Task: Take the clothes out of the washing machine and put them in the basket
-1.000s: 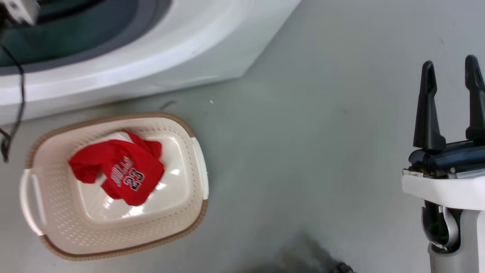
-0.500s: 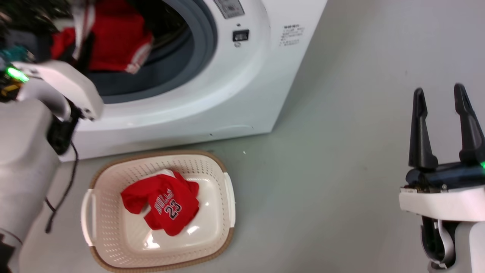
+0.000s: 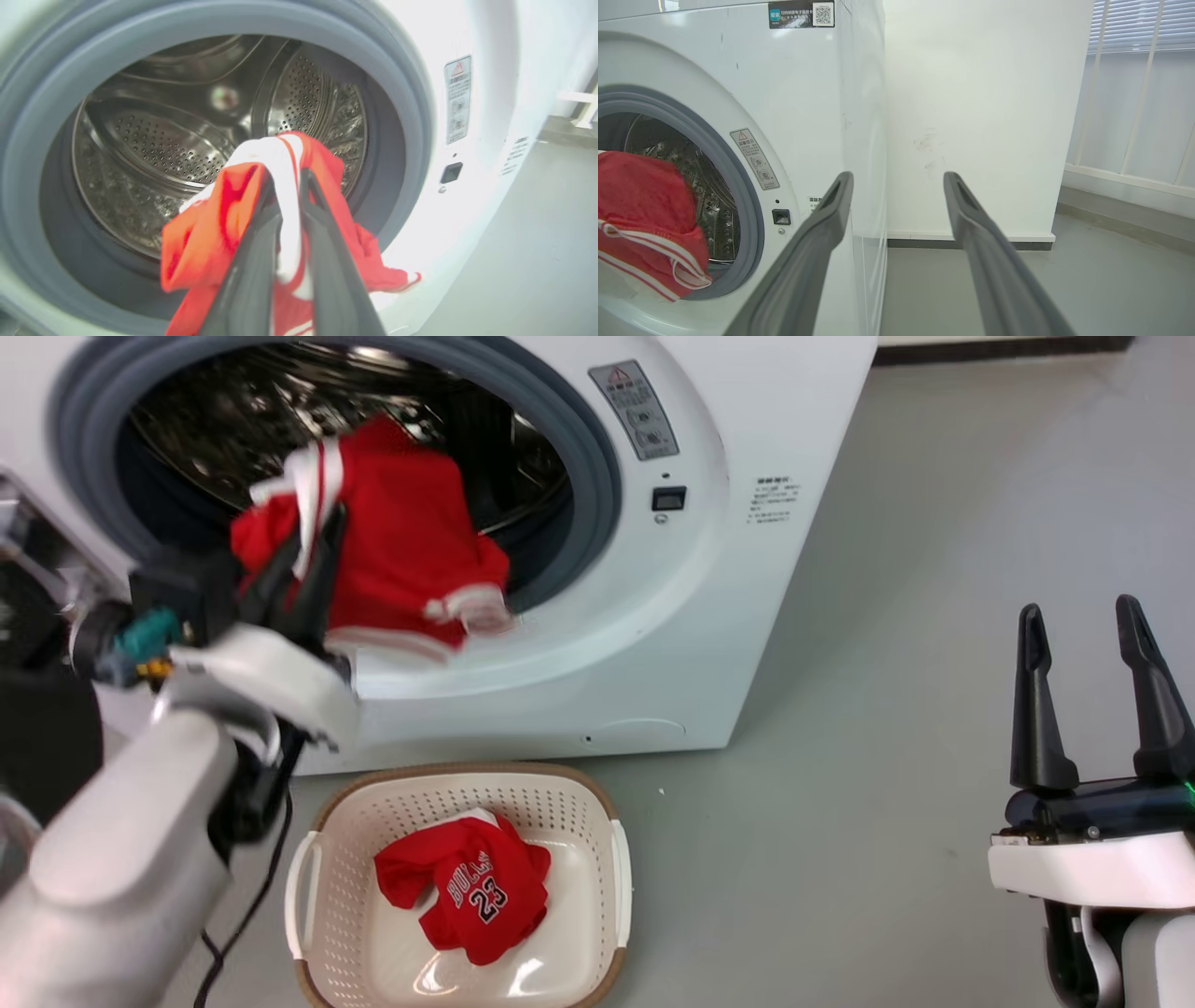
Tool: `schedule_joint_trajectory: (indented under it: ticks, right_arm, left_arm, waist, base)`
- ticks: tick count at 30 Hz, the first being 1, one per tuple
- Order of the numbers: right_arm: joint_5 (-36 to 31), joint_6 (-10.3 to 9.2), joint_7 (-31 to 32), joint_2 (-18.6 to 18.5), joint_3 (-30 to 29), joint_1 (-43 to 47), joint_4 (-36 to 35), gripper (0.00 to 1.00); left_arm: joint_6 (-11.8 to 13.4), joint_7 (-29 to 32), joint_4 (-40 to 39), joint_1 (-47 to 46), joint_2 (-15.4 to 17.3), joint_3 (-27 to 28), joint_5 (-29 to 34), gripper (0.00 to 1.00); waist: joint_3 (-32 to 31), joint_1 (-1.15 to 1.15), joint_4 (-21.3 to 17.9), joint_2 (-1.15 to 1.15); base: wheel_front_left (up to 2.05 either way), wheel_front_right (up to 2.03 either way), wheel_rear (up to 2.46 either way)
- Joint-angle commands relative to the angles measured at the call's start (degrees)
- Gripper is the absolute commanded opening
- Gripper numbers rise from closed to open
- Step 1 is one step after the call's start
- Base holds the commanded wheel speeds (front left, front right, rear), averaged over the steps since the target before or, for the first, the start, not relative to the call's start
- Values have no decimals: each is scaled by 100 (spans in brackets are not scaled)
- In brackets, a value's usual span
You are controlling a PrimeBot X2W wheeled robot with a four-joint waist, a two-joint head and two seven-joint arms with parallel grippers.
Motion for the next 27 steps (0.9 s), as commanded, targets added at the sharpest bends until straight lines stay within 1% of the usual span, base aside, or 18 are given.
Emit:
schedule_joint_trajectory:
  ticks: [1,3,8,11,13,17,19,21,27]
  right_arm:
    - [-11,-6,-11,7,-20,88,19,100]
    - [2,-6,-11,6,-53,118,31,100]
    - [-13,-5,-11,7,-58,140,12,100]
    - [-24,-5,-11,6,-43,160,-27,100]
    - [-35,-5,-11,7,-25,124,-44,100]
    - [-69,-6,-11,7,16,-8,-95,100]
    - [-100,-6,-11,7,22,-73,-124,100]
    - [-123,-6,-11,8,40,-120,-145,100]
    - [-169,-6,-11,7,80,-325,-324,100]
  left_arm:
    - [99,-39,-227,205,66,40,33,0]
    - [230,-40,-657,556,127,92,-73,0]
    - [568,78,-1585,1267,431,106,-212,0]
    - [689,219,-1916,1596,561,46,-298,0]
    - [723,311,-1966,1752,610,-25,-327,0]
    - [645,413,-1693,1887,545,-187,-345,0]
    - [542,398,-1398,1876,431,-214,-442,0]
    - [399,360,-998,1821,318,-249,-508,0]
    - [-140,387,389,1475,-71,-430,-571,0]
  waist:
    - [-119,1,82,0]
    - [-193,1,118,0]
    - [-236,1,183,0]
    - [-175,1,205,0]
    - [-85,1,199,0]
    - [169,1,139,0]
    - [336,1,85,0]
    - [521,1,8,0]
    - [1119,1,-248,0]
  base:
    - [0,0,0]
    - [0,0,0]
    - [0,0,0]
    - [0,0,0]
    - [0,0,0]
    - [0,0,0]
    - [0,0,0]
    - [0,0,0]
    - [0,0,0]
